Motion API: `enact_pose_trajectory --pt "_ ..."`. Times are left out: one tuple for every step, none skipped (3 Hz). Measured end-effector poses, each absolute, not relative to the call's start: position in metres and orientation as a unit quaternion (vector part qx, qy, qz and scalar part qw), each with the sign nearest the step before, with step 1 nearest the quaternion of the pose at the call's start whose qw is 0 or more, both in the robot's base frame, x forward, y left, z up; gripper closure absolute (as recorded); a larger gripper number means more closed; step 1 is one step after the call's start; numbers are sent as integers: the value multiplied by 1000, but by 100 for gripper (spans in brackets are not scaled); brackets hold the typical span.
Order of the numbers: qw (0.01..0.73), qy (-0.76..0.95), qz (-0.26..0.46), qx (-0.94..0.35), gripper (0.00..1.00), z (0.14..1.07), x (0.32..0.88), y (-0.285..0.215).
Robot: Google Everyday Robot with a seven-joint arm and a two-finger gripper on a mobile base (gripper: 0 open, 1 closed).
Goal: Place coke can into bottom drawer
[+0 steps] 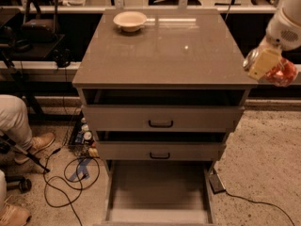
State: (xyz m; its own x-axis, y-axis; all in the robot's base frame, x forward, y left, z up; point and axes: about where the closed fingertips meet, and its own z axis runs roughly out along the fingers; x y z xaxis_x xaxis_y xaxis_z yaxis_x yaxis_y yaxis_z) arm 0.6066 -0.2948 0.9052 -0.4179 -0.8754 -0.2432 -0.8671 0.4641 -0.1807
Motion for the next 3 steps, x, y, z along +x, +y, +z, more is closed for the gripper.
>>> enact_pose_trajectory --pt "158 852 35 -498 100 875 563 -286" --pt "123 854 57 -503 100 838 545 -281" --pt "122 854 57 -502 100 837 545 -280"
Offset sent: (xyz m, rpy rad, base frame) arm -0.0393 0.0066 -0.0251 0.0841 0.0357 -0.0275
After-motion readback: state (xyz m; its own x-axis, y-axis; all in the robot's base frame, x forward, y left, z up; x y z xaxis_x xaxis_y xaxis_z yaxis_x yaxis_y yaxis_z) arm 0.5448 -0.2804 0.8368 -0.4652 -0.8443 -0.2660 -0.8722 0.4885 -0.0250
